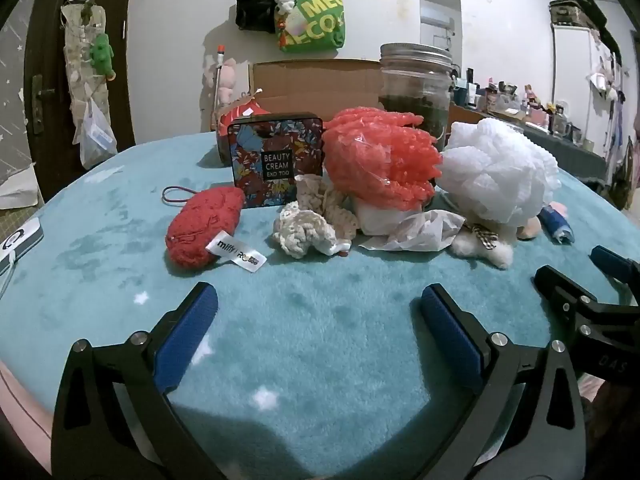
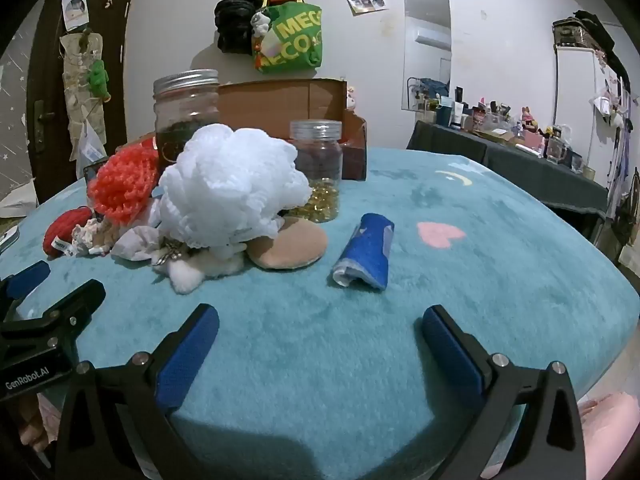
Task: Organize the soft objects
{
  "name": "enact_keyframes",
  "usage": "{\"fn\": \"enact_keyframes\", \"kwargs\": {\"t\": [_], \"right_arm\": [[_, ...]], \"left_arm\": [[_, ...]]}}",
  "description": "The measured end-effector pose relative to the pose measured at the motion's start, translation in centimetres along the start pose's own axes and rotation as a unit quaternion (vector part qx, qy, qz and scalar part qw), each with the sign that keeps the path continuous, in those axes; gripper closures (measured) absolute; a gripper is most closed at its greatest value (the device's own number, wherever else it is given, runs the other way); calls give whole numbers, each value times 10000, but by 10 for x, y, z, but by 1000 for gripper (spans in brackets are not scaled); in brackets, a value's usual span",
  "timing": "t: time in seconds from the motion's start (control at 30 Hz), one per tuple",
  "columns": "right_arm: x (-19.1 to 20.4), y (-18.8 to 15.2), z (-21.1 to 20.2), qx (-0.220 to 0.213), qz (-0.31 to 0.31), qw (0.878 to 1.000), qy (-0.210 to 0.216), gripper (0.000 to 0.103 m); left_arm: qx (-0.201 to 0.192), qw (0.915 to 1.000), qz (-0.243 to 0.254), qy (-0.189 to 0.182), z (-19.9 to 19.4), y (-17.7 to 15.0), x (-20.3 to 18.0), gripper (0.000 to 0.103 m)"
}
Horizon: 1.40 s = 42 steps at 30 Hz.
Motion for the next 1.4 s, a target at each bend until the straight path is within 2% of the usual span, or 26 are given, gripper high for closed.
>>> {"fn": "enact_keyframes", "kwargs": {"t": [1.4], "right_arm": [[1,0,0,12,-19,10000,-15,0]], "left_arm": [[43,10000,10,9,0,0,0,0]]}}
Point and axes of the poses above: each gripper's, at about its wrist camera, not at the fingertips, and z roughly the way its jaws point, x to its left, y to its top, the point moved 2 cm from there along z, roughly the way its jaws point, and after that the axes turned 6 degrees about -z, right-handed, at the moved point
